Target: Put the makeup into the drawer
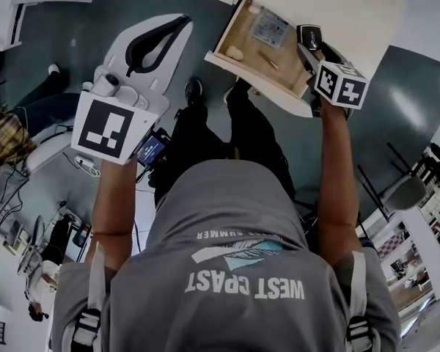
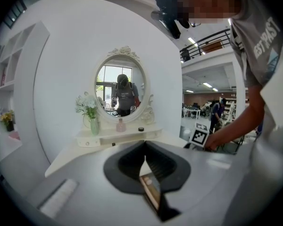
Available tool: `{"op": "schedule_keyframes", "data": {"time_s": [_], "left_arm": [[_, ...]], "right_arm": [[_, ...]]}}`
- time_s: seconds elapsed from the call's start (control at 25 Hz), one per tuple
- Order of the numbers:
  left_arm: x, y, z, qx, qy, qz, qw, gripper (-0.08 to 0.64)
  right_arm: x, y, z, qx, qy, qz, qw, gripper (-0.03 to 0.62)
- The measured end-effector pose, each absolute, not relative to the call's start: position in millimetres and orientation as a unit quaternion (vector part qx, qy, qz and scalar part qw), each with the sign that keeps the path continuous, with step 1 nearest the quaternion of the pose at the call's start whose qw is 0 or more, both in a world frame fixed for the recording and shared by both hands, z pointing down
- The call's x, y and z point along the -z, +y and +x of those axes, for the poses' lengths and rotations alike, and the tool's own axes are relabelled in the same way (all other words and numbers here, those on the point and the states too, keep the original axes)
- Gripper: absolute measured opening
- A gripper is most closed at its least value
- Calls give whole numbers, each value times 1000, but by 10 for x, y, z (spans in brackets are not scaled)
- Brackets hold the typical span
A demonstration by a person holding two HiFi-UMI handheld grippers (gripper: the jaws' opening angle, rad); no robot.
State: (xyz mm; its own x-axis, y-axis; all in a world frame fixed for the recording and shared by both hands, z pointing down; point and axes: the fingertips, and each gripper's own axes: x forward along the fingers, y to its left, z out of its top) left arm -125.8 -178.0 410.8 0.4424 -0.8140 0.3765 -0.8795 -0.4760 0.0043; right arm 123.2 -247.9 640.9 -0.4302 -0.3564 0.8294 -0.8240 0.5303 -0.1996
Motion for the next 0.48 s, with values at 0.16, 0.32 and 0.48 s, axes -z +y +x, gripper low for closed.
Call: {"op": "schedule_keyframes", "data": {"time_s": [0.16, 0.32, 0.48], "left_arm": [[-4100, -1740, -1340, -159, -504, 844, 94, 2], [-4179, -1693, -1462, -155, -508, 842, 92, 2], [-4298, -1639, -1512, -161, -508, 840, 103, 2]], "right_arm": [[-6533, -2203, 1039, -314, -788, 353, 395, 288], [-6737, -2040, 876, -318, -786, 338, 408, 288], [-7000, -1961, 878, -327, -775, 331, 429, 288]]}}
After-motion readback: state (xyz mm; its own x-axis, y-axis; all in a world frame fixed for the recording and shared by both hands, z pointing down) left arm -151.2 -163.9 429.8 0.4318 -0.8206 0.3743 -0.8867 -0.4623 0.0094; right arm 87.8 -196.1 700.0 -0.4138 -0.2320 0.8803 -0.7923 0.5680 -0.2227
